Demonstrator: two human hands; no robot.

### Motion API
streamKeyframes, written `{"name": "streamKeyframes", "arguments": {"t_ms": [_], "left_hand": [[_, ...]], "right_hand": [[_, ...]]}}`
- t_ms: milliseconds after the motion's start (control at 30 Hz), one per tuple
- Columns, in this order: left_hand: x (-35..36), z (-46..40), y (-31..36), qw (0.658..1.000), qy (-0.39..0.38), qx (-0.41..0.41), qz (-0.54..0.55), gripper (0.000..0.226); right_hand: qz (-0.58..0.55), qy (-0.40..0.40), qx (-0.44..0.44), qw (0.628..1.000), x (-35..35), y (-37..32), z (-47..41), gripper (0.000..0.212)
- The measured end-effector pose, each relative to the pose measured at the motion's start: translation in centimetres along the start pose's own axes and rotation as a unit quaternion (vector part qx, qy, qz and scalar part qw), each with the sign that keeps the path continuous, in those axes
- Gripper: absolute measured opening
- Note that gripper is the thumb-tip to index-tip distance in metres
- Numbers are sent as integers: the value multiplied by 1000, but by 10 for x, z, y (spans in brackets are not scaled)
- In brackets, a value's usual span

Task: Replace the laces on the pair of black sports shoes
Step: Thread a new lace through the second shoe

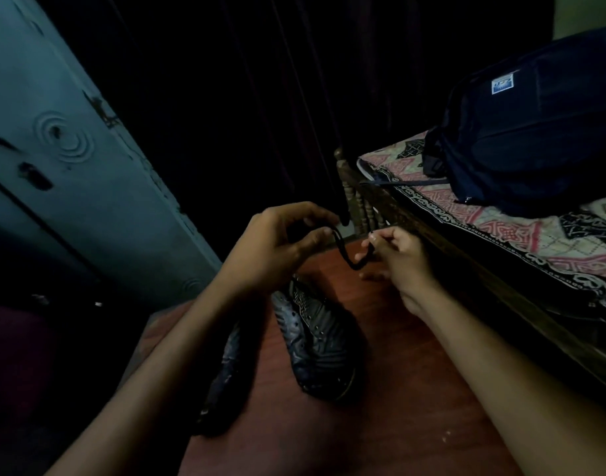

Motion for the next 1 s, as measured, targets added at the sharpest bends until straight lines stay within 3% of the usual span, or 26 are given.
{"name": "streamKeyframes", "arguments": {"t_ms": [133, 333, 533, 667, 867, 1000], "left_hand": [[-8, -4, 16, 999, 4, 37, -11, 21], [-25, -16, 44, 994, 1, 100, -38, 21], [-38, -6, 47, 963, -46, 142, -224, 36], [-45, 17, 12, 936, -83, 66, -335, 37], [-32, 88, -43, 931, -95, -69, -345, 38], [-9, 138, -82, 897, -109, -187, -386, 35]], "right_hand": [[-16, -108, 84, 990, 28, 15, 17, 11], [9, -162, 127, 979, 43, 31, 32, 16], [166, -170, 57, 970, 48, 35, 28, 11], [274, -197, 36, 941, 47, 48, 28, 11], [326, -220, -12, 919, 44, 47, 29, 8], [371, -225, -66, 899, 51, 38, 38, 6]]}}
Point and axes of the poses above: each hand's wrist, its own z-axis away from the middle knuckle, its own x-axis out of the palm, y = z × x, the point moved 8 cm from there along -z, towards the middle knuckle, and after that the axes turned 9 degrees about -z, right-handed, at the moved point
